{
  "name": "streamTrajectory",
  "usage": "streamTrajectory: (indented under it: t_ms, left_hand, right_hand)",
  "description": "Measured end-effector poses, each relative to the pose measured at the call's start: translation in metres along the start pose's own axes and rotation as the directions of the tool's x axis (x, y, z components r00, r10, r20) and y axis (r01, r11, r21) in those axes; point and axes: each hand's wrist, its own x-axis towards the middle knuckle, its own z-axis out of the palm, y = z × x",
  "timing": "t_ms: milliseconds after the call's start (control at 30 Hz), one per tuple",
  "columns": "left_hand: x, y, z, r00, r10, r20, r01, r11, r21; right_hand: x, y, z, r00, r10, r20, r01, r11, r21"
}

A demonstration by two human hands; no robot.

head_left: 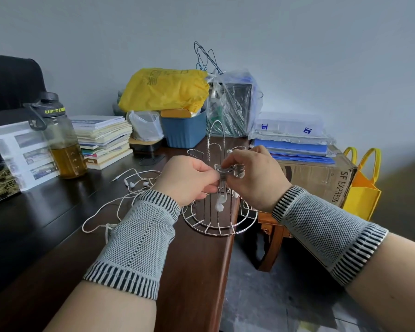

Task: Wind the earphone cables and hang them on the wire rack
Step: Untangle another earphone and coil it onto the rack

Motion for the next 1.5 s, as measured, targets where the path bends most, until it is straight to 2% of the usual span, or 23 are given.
streamTrajectory:
  t_ms: [400,633,767,867,967,1033,1067,1133,1233,1300,1367,1433,1500]
  left_hand:
    - [-0.001,0.001,0.002,0.985,0.137,-0.106,-0.108,0.964,0.241]
    - [-0.003,0.004,0.006,0.979,0.170,-0.113,-0.126,0.938,0.322]
    - [-0.002,0.003,0.005,0.980,0.171,-0.103,-0.134,0.946,0.295]
    - [0.000,0.002,0.003,0.985,0.147,-0.086,-0.125,0.967,0.223]
    - [-0.001,0.003,-0.001,0.997,0.061,-0.041,-0.055,0.991,0.121]
    - [-0.001,0.004,-0.006,0.999,-0.025,-0.034,0.027,0.998,0.060]
    - [0.000,0.004,-0.008,0.997,-0.072,-0.021,0.073,0.997,0.034]
    - [0.002,0.001,-0.010,0.988,-0.153,0.015,0.152,0.988,0.020]
    - [0.004,-0.005,-0.008,0.980,-0.201,0.000,0.201,0.979,0.036]
    - [0.006,-0.009,-0.007,0.976,-0.211,-0.045,0.210,0.977,-0.024]
    - [0.007,-0.011,-0.004,0.969,-0.228,-0.093,0.218,0.970,-0.106]
    - [0.007,-0.013,-0.002,0.959,-0.258,-0.115,0.233,0.953,-0.195]
    - [0.006,-0.013,0.000,0.953,-0.297,-0.058,0.266,0.913,-0.308]
  right_hand:
    - [-0.001,0.006,0.003,0.997,0.065,0.044,-0.071,0.985,0.156]
    - [0.000,0.004,0.001,0.992,0.089,0.088,-0.102,0.982,0.159]
    - [0.000,0.006,0.003,0.992,0.084,0.090,-0.100,0.977,0.188]
    - [-0.005,0.009,0.006,0.995,0.098,0.018,-0.100,0.969,0.227]
    - [-0.014,0.013,0.009,0.964,0.202,-0.175,-0.139,0.939,0.314]
    - [-0.020,0.013,0.011,0.919,0.292,-0.265,-0.168,0.897,0.408]
    - [-0.022,0.013,0.012,0.898,0.351,-0.267,-0.200,0.864,0.462]
    - [-0.025,0.013,0.015,0.848,0.502,-0.173,-0.320,0.742,0.589]
    - [-0.025,0.009,0.018,0.727,0.685,0.054,-0.499,0.472,0.727]
    - [-0.024,0.005,0.019,0.664,0.728,0.172,-0.568,0.341,0.749]
    - [-0.022,0.002,0.019,0.632,0.736,0.241,-0.599,0.267,0.755]
    - [-0.018,-0.001,0.019,0.624,0.731,0.276,-0.612,0.238,0.755]
    - [-0.014,-0.005,0.017,0.620,0.724,0.304,-0.631,0.229,0.742]
